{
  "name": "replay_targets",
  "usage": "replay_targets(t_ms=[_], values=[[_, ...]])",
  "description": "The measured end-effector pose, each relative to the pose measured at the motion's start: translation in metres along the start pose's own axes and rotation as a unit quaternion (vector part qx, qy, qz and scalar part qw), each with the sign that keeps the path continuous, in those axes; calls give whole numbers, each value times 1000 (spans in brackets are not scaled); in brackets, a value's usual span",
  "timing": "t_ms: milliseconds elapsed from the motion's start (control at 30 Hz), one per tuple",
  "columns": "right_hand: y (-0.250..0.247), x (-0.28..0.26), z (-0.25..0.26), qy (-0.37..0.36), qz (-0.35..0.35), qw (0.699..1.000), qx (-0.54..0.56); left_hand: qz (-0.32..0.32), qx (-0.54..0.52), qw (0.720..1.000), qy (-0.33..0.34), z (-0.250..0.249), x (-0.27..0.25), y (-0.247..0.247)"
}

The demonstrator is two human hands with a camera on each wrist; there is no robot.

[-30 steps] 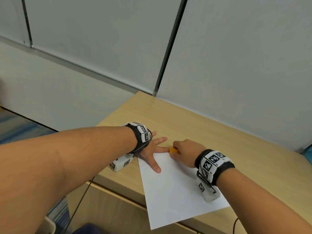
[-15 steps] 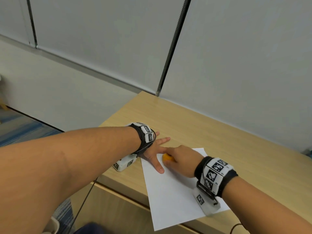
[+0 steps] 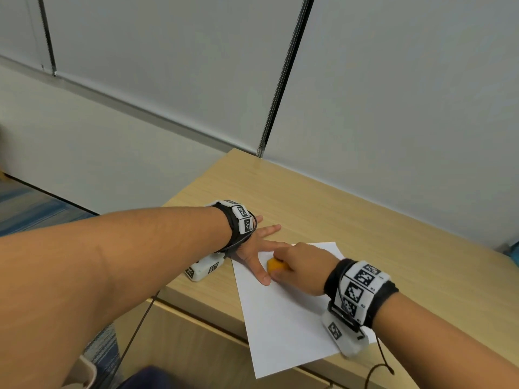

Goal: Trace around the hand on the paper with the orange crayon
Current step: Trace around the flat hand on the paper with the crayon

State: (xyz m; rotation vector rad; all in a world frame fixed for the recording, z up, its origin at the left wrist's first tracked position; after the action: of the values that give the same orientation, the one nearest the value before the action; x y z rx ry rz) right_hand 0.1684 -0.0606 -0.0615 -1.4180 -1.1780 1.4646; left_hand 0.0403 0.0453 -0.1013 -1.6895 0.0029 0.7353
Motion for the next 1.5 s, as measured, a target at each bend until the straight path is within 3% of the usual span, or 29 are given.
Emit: replay_targets(t_ms=[133, 300, 500, 700, 900, 1100, 1300, 1500], values=[[-6, 16, -23, 55, -25, 998, -1, 1, -1, 1000, -6, -2, 0, 0], [7, -5, -3, -14, 12, 1000, 22, 4, 3, 1000, 0, -2, -2, -2], [-3, 11, -19, 30, -22, 999, 6, 4, 5, 1000, -6, -2, -2, 0], [6, -2, -5, -19, 21, 999, 26, 0, 3, 1000, -1, -3, -4, -1], [-3, 14, -22, 38, -16, 999, 25, 3, -9, 1000, -12, -6, -7, -2], [4, -5, -8, -3, 19, 1000, 14, 1, -10, 1000, -4, -3, -4, -2], [2, 4, -20, 33, -25, 999, 16, 8, -15, 1000, -9, -1, 0, 0], [4, -3, -20, 24, 12, 1000, -2, 7, -21, 1000, -7, -2, 0, 0]])
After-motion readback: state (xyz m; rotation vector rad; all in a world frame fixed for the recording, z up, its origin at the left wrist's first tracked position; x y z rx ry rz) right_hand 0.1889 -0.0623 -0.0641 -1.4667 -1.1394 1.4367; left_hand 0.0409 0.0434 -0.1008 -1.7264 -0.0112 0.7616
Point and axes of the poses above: each hand's wrist, its own x-axis towards the middle knuckle, its own y-axis out of the palm, z = x × y, the point moved 2 cm from there along x, towards the middle knuckle, and after that the axes turned 10 degrees about y, right-handed, at the moved point
